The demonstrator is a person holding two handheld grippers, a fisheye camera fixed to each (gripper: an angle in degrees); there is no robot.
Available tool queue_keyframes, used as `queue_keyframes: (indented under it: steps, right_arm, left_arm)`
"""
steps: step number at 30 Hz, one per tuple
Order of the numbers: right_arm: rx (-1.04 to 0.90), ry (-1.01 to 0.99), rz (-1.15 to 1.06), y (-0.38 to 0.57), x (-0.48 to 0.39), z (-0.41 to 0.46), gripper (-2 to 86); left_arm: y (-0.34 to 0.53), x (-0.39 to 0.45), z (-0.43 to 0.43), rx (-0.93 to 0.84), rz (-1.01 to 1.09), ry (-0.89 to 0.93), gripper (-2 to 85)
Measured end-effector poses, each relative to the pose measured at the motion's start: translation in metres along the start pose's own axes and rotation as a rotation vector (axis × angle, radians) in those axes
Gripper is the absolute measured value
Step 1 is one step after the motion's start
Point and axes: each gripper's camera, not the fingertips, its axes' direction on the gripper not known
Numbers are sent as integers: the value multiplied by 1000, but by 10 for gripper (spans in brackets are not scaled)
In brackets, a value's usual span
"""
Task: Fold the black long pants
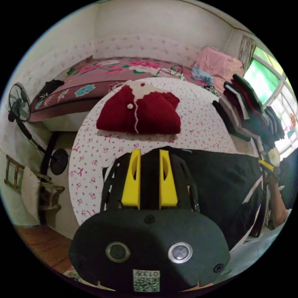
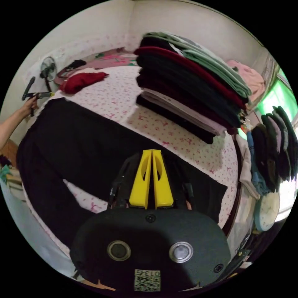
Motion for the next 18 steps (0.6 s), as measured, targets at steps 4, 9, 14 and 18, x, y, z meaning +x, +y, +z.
queue_keyframes:
  steps: [4, 9, 14, 18]
  right_arm:
    - [11, -155, 17, 49, -40, -16, 1]
    - [-44, -232, 88, 112, -89, -25, 3]
    - [-100, -182, 31, 165, -141, -39, 8]
    - [-105, -212, 28, 205, -164, -55, 20]
  left_arm:
    - [71, 22, -22, -43, 78, 6, 42]
    - [190, 47, -52, -131, 82, -128, 15]
    - [271, 35, -84, -135, -61, -267, 43]
    - [326, -5, -109, -72, -327, -154, 74]
